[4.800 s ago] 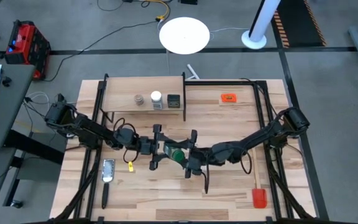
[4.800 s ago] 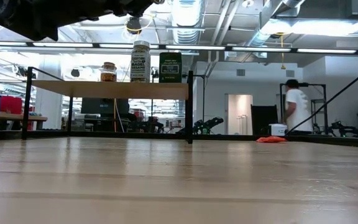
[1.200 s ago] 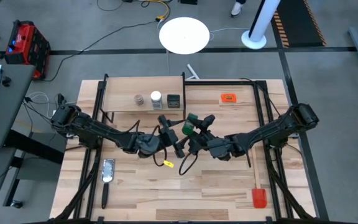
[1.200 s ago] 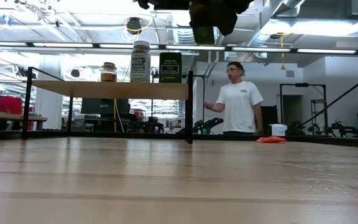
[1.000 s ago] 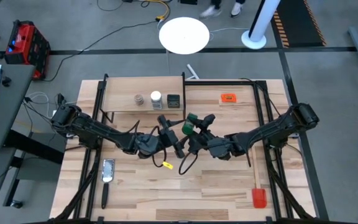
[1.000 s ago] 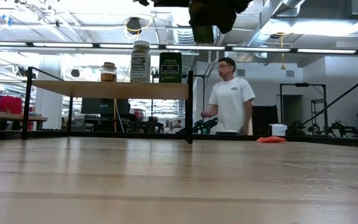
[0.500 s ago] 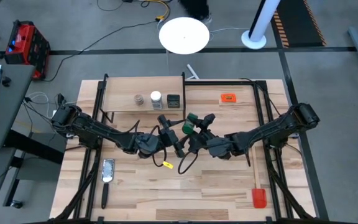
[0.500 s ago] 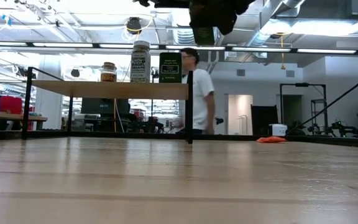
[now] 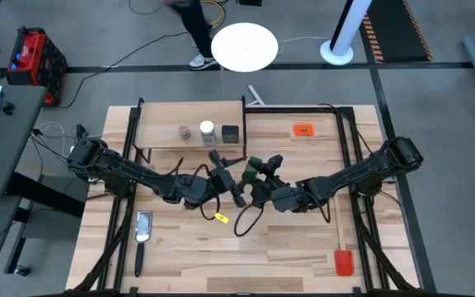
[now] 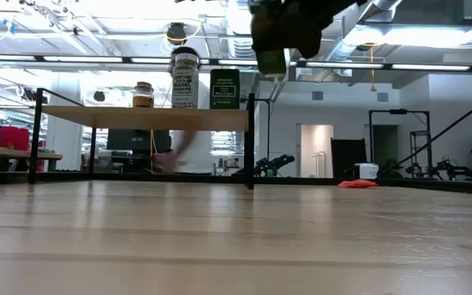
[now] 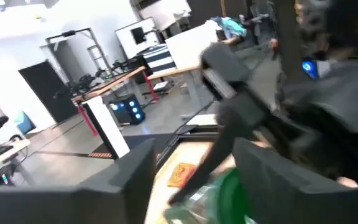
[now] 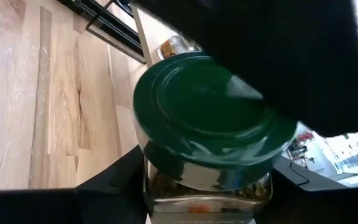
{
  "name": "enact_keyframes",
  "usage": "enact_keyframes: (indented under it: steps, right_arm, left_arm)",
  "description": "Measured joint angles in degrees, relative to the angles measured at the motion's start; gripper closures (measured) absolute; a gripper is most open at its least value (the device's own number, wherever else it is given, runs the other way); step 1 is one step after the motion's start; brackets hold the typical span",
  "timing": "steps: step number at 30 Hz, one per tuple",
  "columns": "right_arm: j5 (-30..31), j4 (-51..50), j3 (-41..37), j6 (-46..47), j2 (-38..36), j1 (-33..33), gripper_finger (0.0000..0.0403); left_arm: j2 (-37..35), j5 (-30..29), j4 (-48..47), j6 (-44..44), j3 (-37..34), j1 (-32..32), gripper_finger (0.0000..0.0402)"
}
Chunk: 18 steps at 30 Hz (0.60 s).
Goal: Shelf spices
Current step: Put the green seasoning bottle on the shelf
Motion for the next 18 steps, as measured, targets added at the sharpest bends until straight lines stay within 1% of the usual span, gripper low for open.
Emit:
enact_keyframes:
  steps: [3,5,8,11,13,15,18]
  right_arm:
    - [0.45,-0.01,0.00,0.02,0.11,-0.08,0.0196]
    - [0.83,0.21,0.00,0.03,0.11,-0.16,0.0196]
    - [0.90,0.32,0.00,0.21,0.04,-0.65,0.0196]
    - [1.00,0.34,0.00,0.78,0.04,-1.18,0.0196]
    - [1.23,0.49,0.02,0.81,0.04,-1.29,0.0196]
    - [1.27,0.52,0.02,0.80,0.04,-1.29,0.0196]
    - [1.25,0.66,0.02,0.79,0.04,-1.22,0.0196]
  left_arm:
    - [0.00,0.18,-0.82,0.55,0.00,-0.48,0.0248]
    - [0.00,0.17,-1.75,0.50,-0.02,-1.03,0.0275]
    - [0.00,0.09,-1.73,0.56,-0.02,-1.89,0.0296]
    - [0.00,-1.29,-2.02,0.48,-0.06,-2.76,0.0298]
    - [0.00,-2.89,-2.65,0.51,-0.07,-3.01,0.0292]
    - [0.00,-4.05,-4.34,0.45,-0.07,-3.14,0.0280]
    - [0.00,-4.16,-5.94,-0.67,-0.11,-3.11,0.0253]
